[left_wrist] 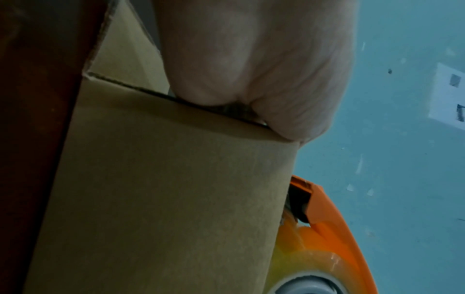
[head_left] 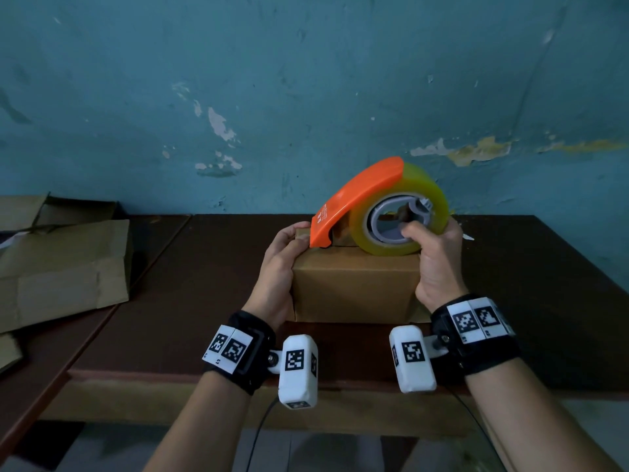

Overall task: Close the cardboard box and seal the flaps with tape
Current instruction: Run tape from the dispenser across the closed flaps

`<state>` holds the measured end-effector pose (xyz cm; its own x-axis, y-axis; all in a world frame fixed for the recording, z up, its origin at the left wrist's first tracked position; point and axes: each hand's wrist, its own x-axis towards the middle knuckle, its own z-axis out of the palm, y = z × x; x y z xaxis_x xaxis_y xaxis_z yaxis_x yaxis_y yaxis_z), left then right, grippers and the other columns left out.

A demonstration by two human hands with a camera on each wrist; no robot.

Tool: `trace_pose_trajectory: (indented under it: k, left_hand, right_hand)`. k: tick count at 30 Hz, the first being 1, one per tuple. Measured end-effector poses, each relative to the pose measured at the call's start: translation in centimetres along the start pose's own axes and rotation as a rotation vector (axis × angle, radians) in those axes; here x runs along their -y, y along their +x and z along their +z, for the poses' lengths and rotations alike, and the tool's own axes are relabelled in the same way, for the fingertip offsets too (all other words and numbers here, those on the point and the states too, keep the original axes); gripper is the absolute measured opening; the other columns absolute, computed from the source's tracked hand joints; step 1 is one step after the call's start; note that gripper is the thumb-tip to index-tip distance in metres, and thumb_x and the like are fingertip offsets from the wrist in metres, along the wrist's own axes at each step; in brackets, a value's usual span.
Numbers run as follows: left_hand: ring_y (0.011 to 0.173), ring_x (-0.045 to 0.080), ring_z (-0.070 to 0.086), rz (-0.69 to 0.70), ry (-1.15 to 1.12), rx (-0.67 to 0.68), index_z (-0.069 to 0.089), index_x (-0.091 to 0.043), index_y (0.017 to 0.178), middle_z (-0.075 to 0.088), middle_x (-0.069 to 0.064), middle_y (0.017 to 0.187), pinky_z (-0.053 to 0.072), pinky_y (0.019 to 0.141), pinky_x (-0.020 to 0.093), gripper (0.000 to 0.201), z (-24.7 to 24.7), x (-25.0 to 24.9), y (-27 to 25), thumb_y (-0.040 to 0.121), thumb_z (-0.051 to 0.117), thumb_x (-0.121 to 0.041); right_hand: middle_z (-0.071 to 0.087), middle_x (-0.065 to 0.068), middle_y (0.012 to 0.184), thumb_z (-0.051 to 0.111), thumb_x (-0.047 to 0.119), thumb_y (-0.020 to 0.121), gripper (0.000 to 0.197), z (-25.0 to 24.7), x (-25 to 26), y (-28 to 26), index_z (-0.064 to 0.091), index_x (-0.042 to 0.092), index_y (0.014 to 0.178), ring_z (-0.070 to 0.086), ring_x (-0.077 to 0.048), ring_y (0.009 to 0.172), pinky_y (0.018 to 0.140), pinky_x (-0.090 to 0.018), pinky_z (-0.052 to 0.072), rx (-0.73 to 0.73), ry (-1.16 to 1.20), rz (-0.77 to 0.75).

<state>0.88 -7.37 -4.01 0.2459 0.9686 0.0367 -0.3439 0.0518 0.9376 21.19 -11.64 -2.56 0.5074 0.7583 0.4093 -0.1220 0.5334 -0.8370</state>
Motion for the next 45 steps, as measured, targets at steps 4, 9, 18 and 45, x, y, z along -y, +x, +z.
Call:
trace_pose_trajectory:
  k: [4,9,18,45]
  left_hand:
    - [0.096,0.025,0.067,-0.003,0.012,-0.008,0.059,-0.008,0.136,0.072,0.010,0.112,0.058,0.079,0.036,0.034,-0.1,0.1,0.0,0.103,0.055,-0.017]
    - [0.098,0.026,0.066,-0.007,0.027,-0.015,0.060,-0.012,0.135,0.068,0.016,0.122,0.058,0.080,0.037,0.033,-0.2,0.1,0.0,0.104,0.055,-0.019]
    - [0.086,0.018,0.068,-0.003,0.008,-0.004,0.059,-0.009,0.135,0.069,0.014,0.114,0.059,0.067,0.027,0.032,-0.4,0.1,0.1,0.104,0.053,-0.015]
    - [0.079,0.012,0.072,-0.091,0.129,-0.078,0.062,-0.013,0.129,0.072,0.012,0.116,0.056,0.056,0.021,0.032,1.1,-1.3,0.2,0.099,0.065,-0.020]
  right_hand:
    - [0.071,-0.006,0.088,0.060,-0.010,0.081,0.021,0.0,0.0,-0.2,0.067,0.006,0.092,0.071,-0.017,0.086,0.076,-0.026,0.057,-0.045,0.029,-0.004]
    - [0.067,-0.016,0.093,0.060,-0.004,0.077,0.020,-0.1,-0.2,-0.1,0.068,0.006,0.093,0.068,-0.024,0.091,0.084,-0.036,0.056,-0.081,0.012,-0.010]
    - [0.070,-0.009,0.093,0.056,-0.009,0.080,0.025,-0.1,0.0,-0.4,0.069,0.009,0.093,0.069,-0.022,0.094,0.083,-0.032,0.058,-0.115,0.053,-0.033]
    - [0.050,-0.015,0.079,0.052,-0.008,0.067,0.021,0.1,0.4,0.3,0.059,-0.001,0.086,0.051,-0.027,0.076,0.072,-0.036,0.043,-0.126,-0.046,-0.052]
